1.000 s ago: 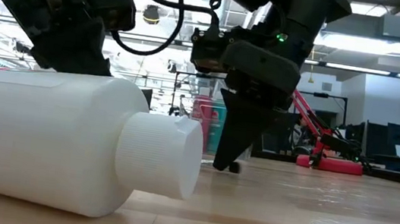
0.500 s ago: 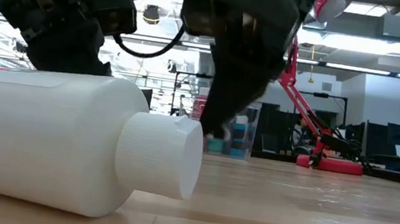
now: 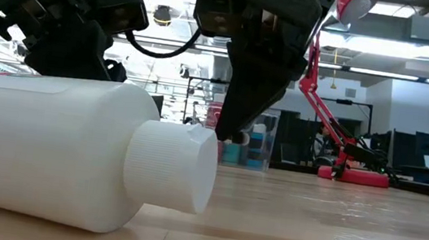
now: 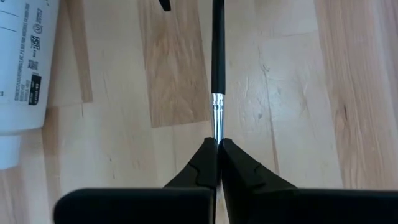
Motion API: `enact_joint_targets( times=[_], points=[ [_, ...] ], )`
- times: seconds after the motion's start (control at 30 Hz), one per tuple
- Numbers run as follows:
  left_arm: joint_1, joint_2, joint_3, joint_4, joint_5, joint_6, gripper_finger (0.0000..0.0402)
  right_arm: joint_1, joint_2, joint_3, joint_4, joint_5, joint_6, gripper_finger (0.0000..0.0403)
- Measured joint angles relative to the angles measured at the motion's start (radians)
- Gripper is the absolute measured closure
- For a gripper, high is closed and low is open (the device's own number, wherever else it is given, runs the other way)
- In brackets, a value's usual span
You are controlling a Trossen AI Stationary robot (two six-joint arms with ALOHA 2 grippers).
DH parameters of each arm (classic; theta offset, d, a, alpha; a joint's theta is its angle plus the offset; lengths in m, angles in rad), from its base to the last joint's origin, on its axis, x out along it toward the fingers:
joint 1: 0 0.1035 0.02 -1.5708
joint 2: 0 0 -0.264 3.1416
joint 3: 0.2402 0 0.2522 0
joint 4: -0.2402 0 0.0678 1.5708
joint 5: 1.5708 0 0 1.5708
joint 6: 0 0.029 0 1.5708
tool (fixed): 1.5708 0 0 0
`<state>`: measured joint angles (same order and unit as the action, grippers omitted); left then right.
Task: Pick & Place Paint Supplies
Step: Put the silver paintbrush into the purple cup
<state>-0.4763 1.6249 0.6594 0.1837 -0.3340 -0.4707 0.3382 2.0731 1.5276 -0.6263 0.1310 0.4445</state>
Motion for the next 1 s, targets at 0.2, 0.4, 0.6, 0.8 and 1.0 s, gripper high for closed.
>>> enact_joint_targets(
  times=[0.2, 0.4, 0.6, 0.8, 1.0],
  points=[
    [0.002, 0.0, 0.0, 0.0, 0.0, -0.004, 0.0229, 0.0, 0.0, 0.0, 0.008, -0.002, 0.012, 0.0403],
    [0.002, 0.0, 0.0, 0.0, 0.001, -0.007, 0.0229, 0.0, 0.0, 0.0, 0.009, -0.002, 0.018, 0.0403],
    [0.013, 0.0, 0.0, -0.001, 0.014, -0.009, 0.0252, -0.009, 0.0, 0.0, 0.013, -0.004, 0.026, 0.0403],
    [0.044, 0.0, -0.001, -0.003, 0.065, -0.039, 0.0297, -0.015, 0.0, 0.001, 0.013, -0.007, 0.027, 0.0403],
    [0.059, 0.0, -0.001, -0.005, 0.099, -0.035, 0.033, -0.015, 0.0, 0.001, 0.014, -0.007, 0.027, 0.0403]
  ],
)
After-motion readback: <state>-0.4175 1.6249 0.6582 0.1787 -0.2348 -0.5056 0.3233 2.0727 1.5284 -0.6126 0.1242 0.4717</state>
